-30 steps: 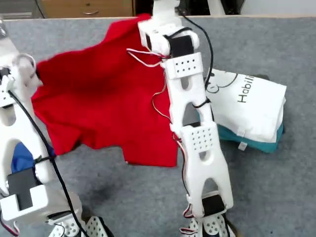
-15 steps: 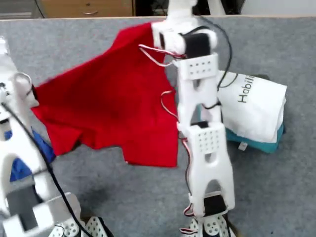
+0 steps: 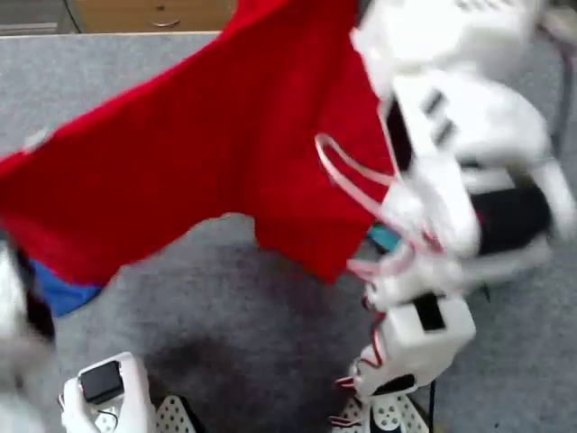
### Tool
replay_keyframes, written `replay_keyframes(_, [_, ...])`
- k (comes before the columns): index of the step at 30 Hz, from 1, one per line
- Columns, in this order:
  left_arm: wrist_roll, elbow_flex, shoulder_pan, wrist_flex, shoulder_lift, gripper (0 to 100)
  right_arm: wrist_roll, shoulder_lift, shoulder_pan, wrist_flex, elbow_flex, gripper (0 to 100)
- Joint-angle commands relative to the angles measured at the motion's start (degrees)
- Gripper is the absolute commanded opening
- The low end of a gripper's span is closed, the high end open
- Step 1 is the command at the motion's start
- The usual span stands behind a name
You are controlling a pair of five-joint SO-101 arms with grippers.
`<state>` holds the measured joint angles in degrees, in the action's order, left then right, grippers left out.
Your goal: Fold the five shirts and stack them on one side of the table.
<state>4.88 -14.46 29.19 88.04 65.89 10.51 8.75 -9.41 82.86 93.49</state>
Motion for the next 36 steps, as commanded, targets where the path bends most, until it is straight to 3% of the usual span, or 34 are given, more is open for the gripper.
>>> replay_keyframes(1, [1.7, -7.2, 1.9, 2.5, 3.3, 3, 0.3, -5.7, 1.1, -3.7, -0.1, 1.3])
replay_keyframes(7, [1.6, 3.4, 1.8, 0.7, 2.4, 3, 0.4, -7.0, 0.9, -10.3, -14.8, 1.3])
replay_keyframes(10, [1.6, 18.8, 1.8, -7.8, 0.6, 3, 0.4, -7.0, 0.8, -15.3, -26.8, 1.3])
replay_keyframes(12, [1.6, 30.6, 1.8, -19.5, -1.1, 3, 0.4, -6.9, 0.8, -20.8, -36.7, 1.3])
replay_keyframes(17, [1.6, 52.4, 0.6, -57.4, -9.1, 3, 0.1, -2.2, -0.9, -42.5, -60.9, 1.3])
replay_keyframes(19, [1.6, 54.4, -0.4, -70.2, -16.2, 3, 0.1, 1.8, -1.5, -51.4, -65.8, 1.3])
replay_keyframes(21, [1.6, 51.4, -1.0, -77.0, -25.3, 3, 0.1, 6.8, -2.3, -56.7, -65.9, 1.3])
replay_keyframes(24, [1.6, 40.6, -1.3, -76.0, -40.4, 3, 0.1, 15.2, -3.1, -58.3, -60.5, 1.3])
replay_keyframes(28, [1.8, 26.3, -1.1, -64.0, -55.3, 3, 0.1, 23.5, -3.0, -51.0, -48.1, 1.3])
replay_keyframes(31, [2.0, 21.7, -1.6, -52.0, -56.5, 3, 0.1, 27.6, -2.9, -42.9, -38.6, 1.3])
replay_keyframes(36, [2.1, 24.2, -2.6, -42.5, -54.1, 3, -1.1, 33.0, -2.9, -31.6, -27.0, 1.3])
